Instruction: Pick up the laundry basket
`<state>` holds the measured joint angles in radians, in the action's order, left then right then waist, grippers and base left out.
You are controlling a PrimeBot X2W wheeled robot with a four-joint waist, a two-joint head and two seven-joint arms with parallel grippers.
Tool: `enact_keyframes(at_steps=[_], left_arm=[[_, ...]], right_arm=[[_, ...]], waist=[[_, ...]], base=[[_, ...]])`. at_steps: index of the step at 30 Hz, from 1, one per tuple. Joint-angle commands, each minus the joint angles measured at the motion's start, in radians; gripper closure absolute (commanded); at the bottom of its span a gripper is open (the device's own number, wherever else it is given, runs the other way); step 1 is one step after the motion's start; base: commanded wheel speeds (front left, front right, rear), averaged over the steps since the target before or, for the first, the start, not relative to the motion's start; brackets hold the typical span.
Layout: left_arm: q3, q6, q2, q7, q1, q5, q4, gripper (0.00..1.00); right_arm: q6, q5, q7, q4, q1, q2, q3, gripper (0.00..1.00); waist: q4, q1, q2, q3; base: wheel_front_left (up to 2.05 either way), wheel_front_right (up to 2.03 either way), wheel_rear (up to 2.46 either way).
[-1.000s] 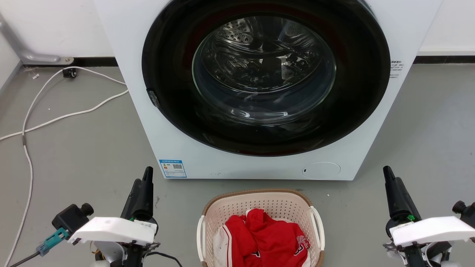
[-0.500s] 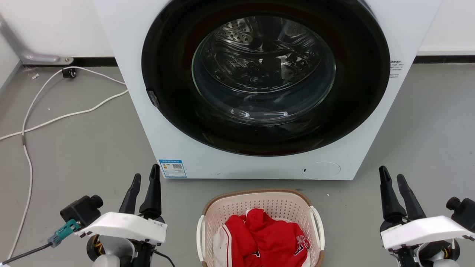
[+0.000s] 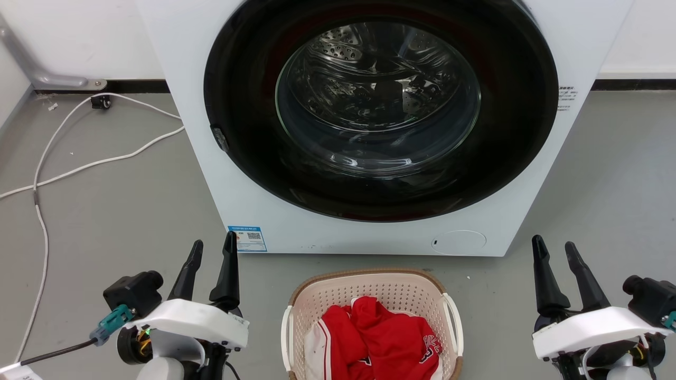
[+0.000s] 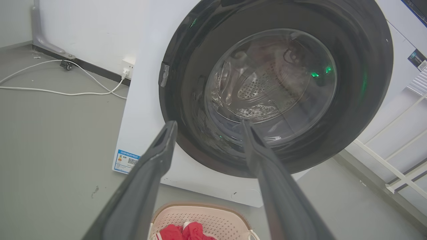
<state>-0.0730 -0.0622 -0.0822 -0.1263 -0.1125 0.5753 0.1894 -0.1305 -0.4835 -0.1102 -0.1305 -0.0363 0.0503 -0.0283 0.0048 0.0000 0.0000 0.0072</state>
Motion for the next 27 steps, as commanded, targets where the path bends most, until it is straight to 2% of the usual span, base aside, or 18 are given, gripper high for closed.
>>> enact_keyframes(at_steps=[1,27], left_arm=[[-0.004,0.003,-0.008,-0.008,-0.026,-0.026,-0.007,0.0],[-0.035,0.057,-0.027,-0.073,-0.031,-0.274,0.021,0.0]], right_arm=[[0.0,0.029,-0.007,0.015,-0.002,0.001,0.003,0.0],[0.0,0.308,-0.03,0.029,0.015,0.001,0.019,0.0]], waist=[[0.0,0.0,0.0,0.0],[0.005,0.0,0.0,-0.009]], base=[[0.0,0.0,0.0],[0.0,0.0,0.0]])
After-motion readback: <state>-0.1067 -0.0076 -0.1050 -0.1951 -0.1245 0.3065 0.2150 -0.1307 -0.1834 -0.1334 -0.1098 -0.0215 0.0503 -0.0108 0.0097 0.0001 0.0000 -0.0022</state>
